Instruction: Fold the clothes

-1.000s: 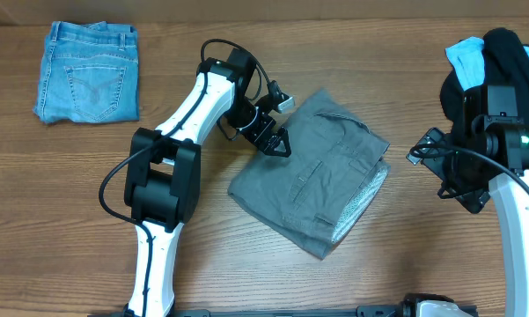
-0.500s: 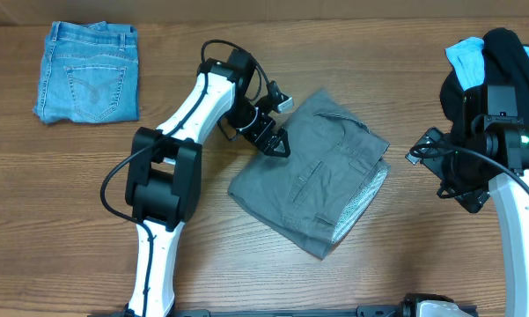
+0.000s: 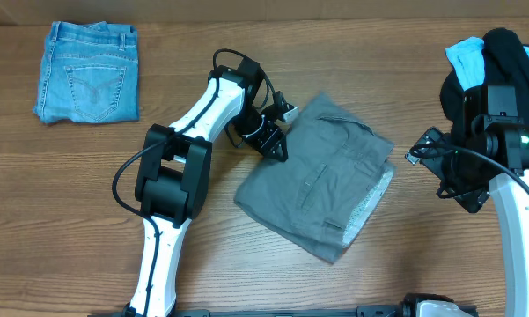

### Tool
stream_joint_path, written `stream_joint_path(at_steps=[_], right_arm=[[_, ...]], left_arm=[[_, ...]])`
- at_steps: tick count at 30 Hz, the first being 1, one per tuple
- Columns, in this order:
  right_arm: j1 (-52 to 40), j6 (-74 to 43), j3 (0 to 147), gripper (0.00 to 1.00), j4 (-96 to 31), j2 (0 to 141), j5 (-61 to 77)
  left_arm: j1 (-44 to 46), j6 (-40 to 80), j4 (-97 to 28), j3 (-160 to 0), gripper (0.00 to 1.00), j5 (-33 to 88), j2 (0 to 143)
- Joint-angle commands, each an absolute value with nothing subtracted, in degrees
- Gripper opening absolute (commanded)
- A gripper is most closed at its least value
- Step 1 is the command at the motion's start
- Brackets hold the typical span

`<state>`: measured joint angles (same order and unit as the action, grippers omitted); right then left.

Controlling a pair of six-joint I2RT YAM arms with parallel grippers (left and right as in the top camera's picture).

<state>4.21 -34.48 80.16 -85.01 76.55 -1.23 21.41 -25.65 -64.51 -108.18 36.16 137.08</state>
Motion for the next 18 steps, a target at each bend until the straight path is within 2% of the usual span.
stream_joint_path(at_steps=[1,2,4,9,13,18], right_arm=[[4.54,-34.22,81.32,1.0,-84.75,76.62,-0.8],[4.54,-34.22,81.32,1.0,-84.75,76.62,-0.82],[4.54,-34.22,81.32,1.0,-84.77,76.62,-0.82],[4.54,-34.22,81.32,1.0,-84.75,76.62,-0.82],[4.54,-34.22,81.32,1.0,-85.06,76.62,-0.82],[4.54,-34.22,81.32,1.0,-85.14,76.62,-0.82]], left_arm=[[22.13,-23.29,-63.33,-107.83,0.27,34.46,138.45],[21.74,-19.46,-62.04,-107.96,0.15,30.7,138.45],[21.23,-15.75,-61.14,-108.31,0.04,26.26,138.45],[20.25,-14.5,-61.01,-110.02,0.04,19.42,138.45],[18.35,-13.21,-61.87,-114.1,0.04,8.99,138.45],[13.85,-13.23,-65.28,-121.25,0.04,3.64,138.45]])
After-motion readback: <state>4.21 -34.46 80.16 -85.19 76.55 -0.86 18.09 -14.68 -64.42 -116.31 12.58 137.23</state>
